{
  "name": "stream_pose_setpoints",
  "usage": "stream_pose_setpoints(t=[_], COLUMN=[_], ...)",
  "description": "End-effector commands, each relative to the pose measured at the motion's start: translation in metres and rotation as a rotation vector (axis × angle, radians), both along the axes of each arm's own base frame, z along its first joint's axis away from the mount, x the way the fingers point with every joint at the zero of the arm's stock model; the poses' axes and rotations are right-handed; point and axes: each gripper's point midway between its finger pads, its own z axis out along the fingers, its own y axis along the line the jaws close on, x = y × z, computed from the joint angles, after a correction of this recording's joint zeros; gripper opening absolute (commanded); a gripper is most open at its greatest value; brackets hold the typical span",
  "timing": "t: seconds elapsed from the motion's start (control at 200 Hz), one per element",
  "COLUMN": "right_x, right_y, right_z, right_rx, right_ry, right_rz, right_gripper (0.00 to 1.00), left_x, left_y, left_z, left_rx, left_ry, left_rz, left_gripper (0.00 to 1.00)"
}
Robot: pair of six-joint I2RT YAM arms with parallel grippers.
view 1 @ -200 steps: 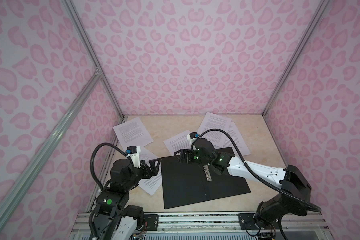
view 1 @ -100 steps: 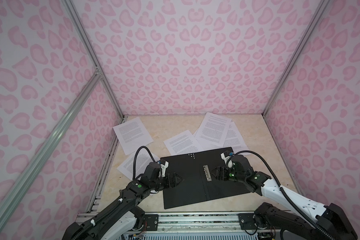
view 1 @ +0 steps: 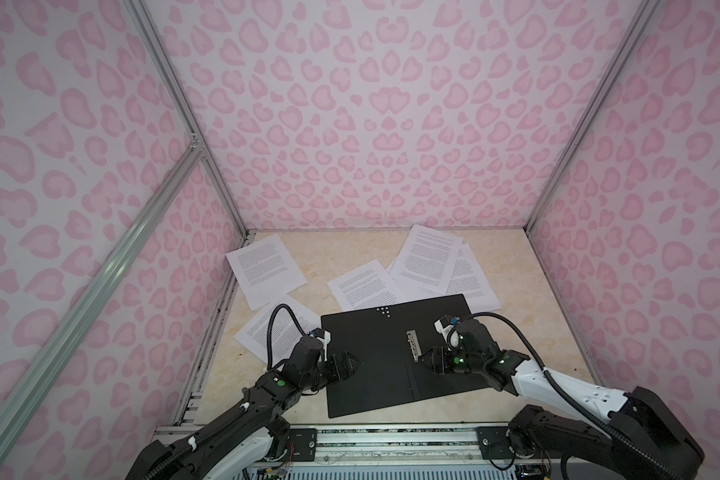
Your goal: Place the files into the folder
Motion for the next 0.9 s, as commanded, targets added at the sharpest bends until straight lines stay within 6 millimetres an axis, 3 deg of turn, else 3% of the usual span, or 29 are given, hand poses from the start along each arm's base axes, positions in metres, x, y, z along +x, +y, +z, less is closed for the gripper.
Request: stream_pose_setpoints(t=[0.0,0.33,0.895], right_x=[0.004,0.002,0.018], right_y=[0.012,0.025,0.013], right_z=[0.001,-0.016,-0.019], right_rx=[0.021,0.008,0.015], right_ry=[-0.001,0.061,0.073], right_rz=[0.030,0.081,-0.004], right_gripper=[0.50,0.22,0.22], left_x=[-0.010,-0.012,-0.013], left_y=[0.020,0.020,0.021], left_z=[-0.025,-0.032,-0.031], left_rx=[0.105,0.109,0.114], left_ry=[0.077,0.091,0.088], left_rz=[0.051,0.048,0.044], left_gripper=[0.97,0.97,0.97])
